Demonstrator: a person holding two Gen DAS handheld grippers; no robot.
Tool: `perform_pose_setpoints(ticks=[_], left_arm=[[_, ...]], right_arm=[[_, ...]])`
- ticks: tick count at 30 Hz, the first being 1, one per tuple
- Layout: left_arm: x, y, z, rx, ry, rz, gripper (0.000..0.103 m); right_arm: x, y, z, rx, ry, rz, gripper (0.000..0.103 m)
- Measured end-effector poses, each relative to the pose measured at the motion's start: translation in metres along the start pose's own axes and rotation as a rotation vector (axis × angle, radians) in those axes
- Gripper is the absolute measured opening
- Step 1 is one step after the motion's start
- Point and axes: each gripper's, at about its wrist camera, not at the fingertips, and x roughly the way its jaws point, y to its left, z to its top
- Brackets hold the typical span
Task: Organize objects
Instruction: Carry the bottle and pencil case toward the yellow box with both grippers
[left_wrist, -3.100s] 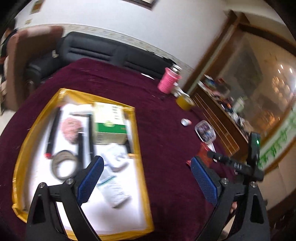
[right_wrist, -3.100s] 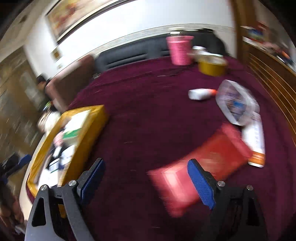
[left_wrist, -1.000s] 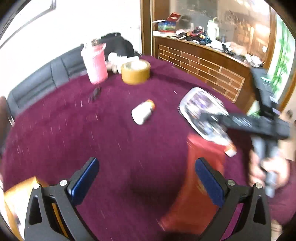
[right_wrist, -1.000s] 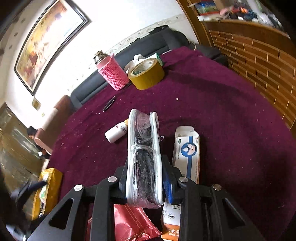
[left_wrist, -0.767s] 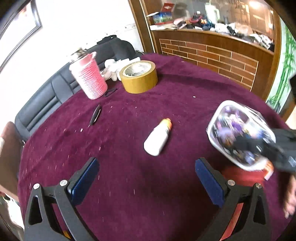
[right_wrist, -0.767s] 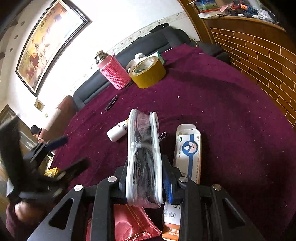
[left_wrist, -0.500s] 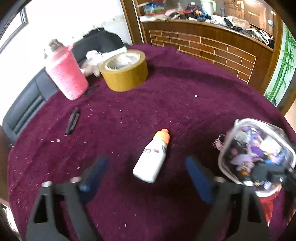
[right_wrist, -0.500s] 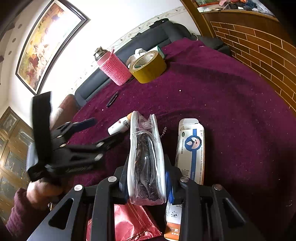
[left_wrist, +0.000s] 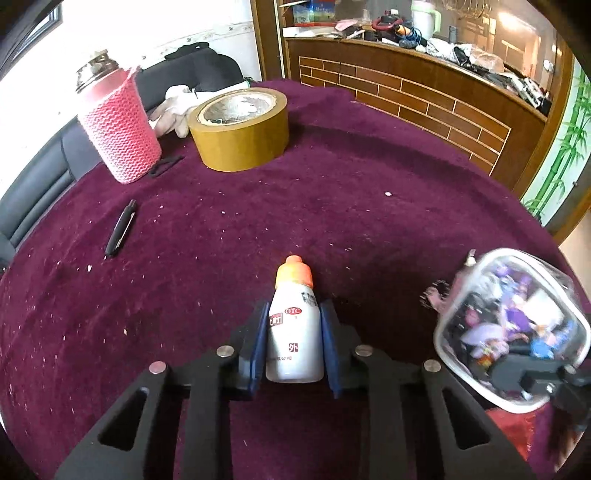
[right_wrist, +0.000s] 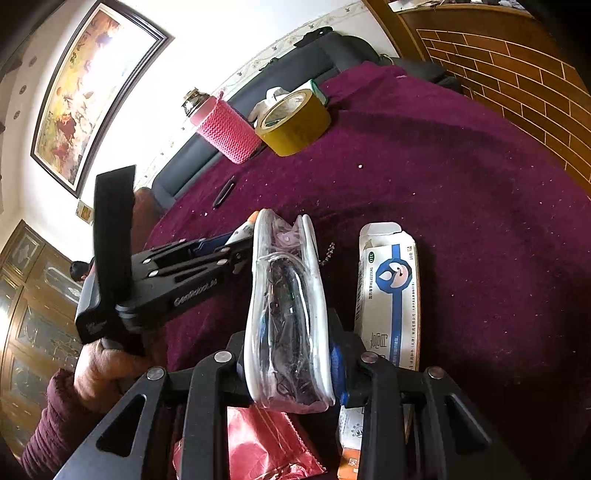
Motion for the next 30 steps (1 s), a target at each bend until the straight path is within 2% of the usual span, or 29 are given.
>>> perform_pose_setpoints(ticks=[8, 14, 21, 25, 30], left_arm=[[-0.059, -0.007, -0.021, -0.044, -0.052, -0.004, 0.026], [-0.119, -0.004, -0.059, -0.099, -0.104, -0.026, 0.026], [-0.195, 0.013, -0.124, -0.190, -0.165, -0.012, 0.026], [-0.232, 0.027, -0.168, -0.248, -0.192, 0.028, 0.026], [-0.273, 0.062, -0.236, -0.381, -0.202, 0.109, 0.026]], right_arm=[[-0.004, 0.005, 0.000, -0.014, -0.020, 0.031, 0.032], [-0.002, 0.000, 0.001, 0.009, -0.015, 0.056, 0.032], [0.001, -0.007, 0.000, 0.039, -0.010, 0.063, 0.032], [0.002, -0.004, -0.001, 0.022, -0.016, 0.046, 0.032], [-0.003, 0.001, 0.000, 0.008, -0.025, 0.026, 0.032]])
